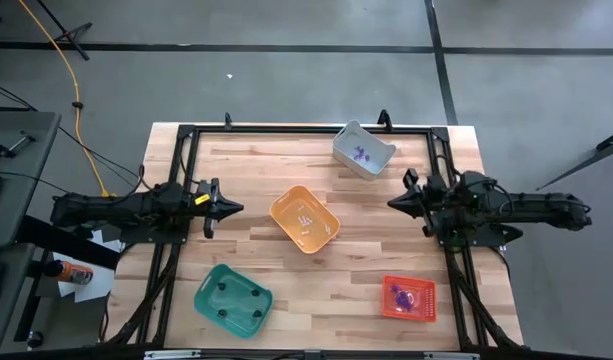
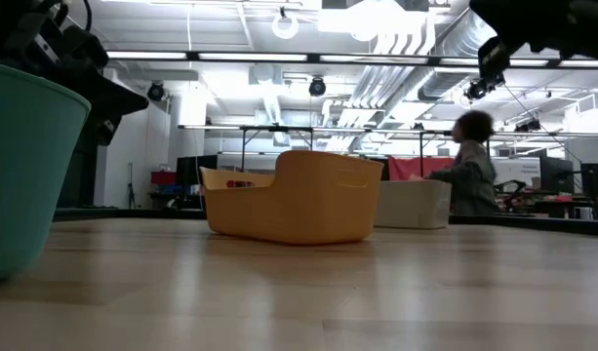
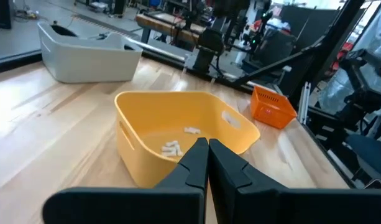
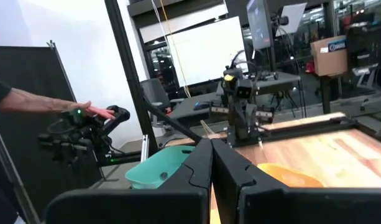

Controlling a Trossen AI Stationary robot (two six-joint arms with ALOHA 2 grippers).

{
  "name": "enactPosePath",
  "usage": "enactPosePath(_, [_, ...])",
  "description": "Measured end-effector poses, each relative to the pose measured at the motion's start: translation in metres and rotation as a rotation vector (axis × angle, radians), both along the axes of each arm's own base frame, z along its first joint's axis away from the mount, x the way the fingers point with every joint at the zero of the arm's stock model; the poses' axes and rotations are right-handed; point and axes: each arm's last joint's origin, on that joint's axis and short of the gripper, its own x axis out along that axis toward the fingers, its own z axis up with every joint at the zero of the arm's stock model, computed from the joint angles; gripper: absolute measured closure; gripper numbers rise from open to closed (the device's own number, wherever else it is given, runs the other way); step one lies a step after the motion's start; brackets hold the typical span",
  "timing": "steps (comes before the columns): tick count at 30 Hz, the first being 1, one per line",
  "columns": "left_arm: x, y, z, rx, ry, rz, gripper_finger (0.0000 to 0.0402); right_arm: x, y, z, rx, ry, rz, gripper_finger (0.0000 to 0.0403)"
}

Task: Sort Halloween decoration
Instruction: Return to Home Position

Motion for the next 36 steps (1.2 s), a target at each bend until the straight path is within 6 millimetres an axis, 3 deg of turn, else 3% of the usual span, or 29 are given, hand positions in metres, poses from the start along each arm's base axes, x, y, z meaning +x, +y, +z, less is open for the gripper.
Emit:
enactPosePath(15, [-0.008,0.000,0.011,0.005,-0.133,0.000,0.0401,-0.002,0.000,-0.043,0.048,-0.049,0.010,0.0403])
enactPosePath(28, [-0.008,0.000,0.011,0.005,-0.133,0.000,0.0401,0.001,-0.003,-0.072,0.156,0.235,-0.083,0.0403])
enactPosePath(36, [-0.008,0.000,0.011,0.005,-0.133,0.000,0.0401,-0.001,-0.004,-0.088,0.016,0.387,-0.146,0.0403])
